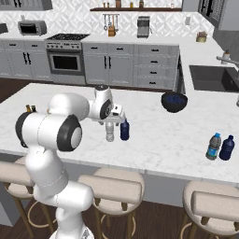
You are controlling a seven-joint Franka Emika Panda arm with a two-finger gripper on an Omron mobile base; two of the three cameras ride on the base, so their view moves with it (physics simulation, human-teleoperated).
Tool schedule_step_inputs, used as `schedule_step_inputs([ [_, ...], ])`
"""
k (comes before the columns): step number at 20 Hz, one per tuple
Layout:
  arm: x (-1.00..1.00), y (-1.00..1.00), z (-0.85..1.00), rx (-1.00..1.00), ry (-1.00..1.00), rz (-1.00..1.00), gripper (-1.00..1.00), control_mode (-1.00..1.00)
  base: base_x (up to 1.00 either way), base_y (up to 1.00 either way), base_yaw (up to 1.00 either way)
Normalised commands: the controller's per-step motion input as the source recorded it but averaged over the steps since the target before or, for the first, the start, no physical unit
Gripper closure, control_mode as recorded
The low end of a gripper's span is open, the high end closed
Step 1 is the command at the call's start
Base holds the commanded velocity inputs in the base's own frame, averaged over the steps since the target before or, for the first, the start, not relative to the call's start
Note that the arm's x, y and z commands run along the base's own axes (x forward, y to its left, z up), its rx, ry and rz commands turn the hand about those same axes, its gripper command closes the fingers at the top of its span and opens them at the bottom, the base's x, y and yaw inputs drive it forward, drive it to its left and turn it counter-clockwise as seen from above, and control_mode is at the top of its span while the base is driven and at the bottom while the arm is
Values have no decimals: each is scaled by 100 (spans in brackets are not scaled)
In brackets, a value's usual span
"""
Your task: Move the plastic bottles in the middle to the plastics group, and the glass bottles in the middle to the glass group.
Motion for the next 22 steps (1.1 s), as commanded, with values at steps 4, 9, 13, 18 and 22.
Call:
schedule_step_inputs([
  [4,11,2,-4,0,-2,0,-100,-100,0,0,0],
  [9,0,2,-13,0,-3,1,-100,-100,0,0,0],
  [13,0,0,-20,0,-8,2,-100,-100,0,0,0],
  [18,0,0,-6,0,-5,1,-100,-100,0,0,0],
  [22,0,0,0,0,0,0,100,-100,0,0,0],
])
